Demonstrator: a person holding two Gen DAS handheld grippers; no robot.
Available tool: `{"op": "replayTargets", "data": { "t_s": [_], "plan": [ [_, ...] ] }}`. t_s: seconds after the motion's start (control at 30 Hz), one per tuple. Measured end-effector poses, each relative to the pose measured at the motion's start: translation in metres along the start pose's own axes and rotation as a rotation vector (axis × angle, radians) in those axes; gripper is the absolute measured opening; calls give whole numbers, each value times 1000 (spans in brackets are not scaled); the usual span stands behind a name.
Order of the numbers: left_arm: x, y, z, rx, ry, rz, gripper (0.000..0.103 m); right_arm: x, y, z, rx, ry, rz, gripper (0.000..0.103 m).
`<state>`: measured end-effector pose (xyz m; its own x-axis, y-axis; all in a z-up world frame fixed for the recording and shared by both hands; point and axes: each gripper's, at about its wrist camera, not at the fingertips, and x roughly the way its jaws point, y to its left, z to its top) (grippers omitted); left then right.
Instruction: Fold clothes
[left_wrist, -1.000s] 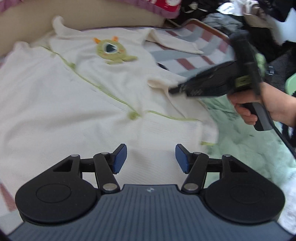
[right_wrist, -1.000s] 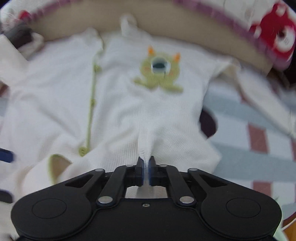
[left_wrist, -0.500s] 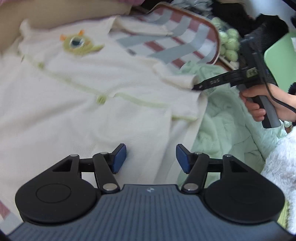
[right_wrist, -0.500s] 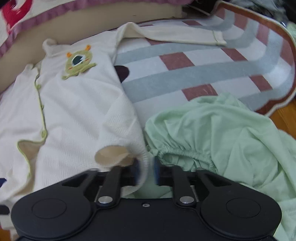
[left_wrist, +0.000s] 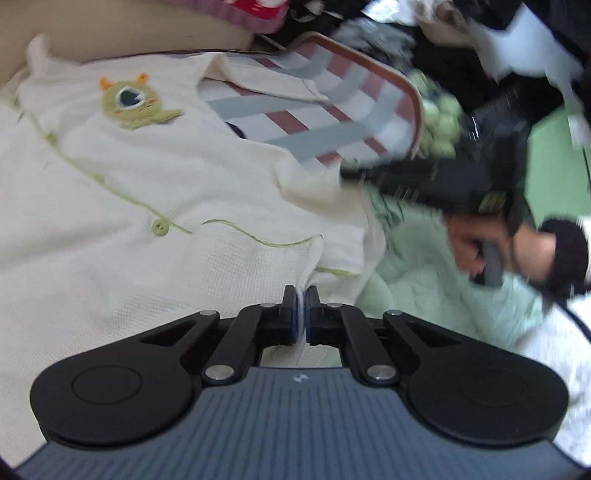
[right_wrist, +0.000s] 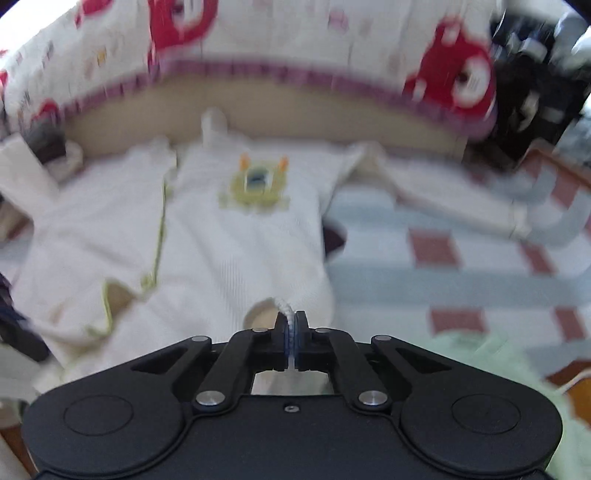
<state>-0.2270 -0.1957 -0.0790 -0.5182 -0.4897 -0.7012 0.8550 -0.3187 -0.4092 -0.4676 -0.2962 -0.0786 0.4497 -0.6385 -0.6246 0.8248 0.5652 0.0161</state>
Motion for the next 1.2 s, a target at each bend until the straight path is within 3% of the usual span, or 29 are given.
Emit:
{"op": "replayTargets", "data": {
  "t_s": [0.07,0.13,0.23,0.37,0.43,0.47,0.5,0.57,0.6,0.67,0.77,0.83,0.9,1.0,1.1,1.13,1.17,1.2],
  "plan": [
    [4,-11,1,55,63,-6,4,-27,-12,-3,73,-20,-95,2],
    [10,-18,-4,105,119,4,5,-30,-26,-22,152,93,-176,2],
    [19,-16,-13,92,176,-4,6,-19,-43,-45,263,225,-204,2],
    [20,-19,-12,115,210,6,7,-20,-27,-33,139,196,-225,2],
    [17,-19,-9,114,201,18,7,-16,-26,-28,95,240,-240,4],
    [16,-19,-7,105,198,20,7,-14,-27,-26,75,267,-248,12],
    [14,-18,-6,100,191,18,7,-17,-25,-26,63,271,-270,33],
    [7,-17,-4,111,182,7,7,-30,-19,-25,32,239,-318,48],
    [3,-17,-3,120,184,6,7,-40,-13,-23,-8,194,-327,48],
    [-6,-16,-3,131,191,-17,6,-57,2,-11,-86,79,-282,49],
    [-1,-21,-9,129,272,-32,7,-67,22,9,-157,3,22,41],
    [5,-26,-13,146,313,4,7,-64,37,19,-214,12,137,42],
    [1,-29,-13,168,278,29,7,-58,47,19,-264,76,251,41],
    [-14,-20,-2,104,190,-13,11,-47,61,17,-339,186,422,41],
    [-25,-14,5,105,128,49,11,-34,77,8,-395,253,480,41],
    [-27,-14,6,105,104,65,17,-29,81,6,-413,260,472,41],
    [-28,-13,7,99,79,74,32,-25,84,4,-431,267,463,41],
    [-28,-12,8,94,60,80,40,-20,88,1,-448,274,454,34]
  ]
}}
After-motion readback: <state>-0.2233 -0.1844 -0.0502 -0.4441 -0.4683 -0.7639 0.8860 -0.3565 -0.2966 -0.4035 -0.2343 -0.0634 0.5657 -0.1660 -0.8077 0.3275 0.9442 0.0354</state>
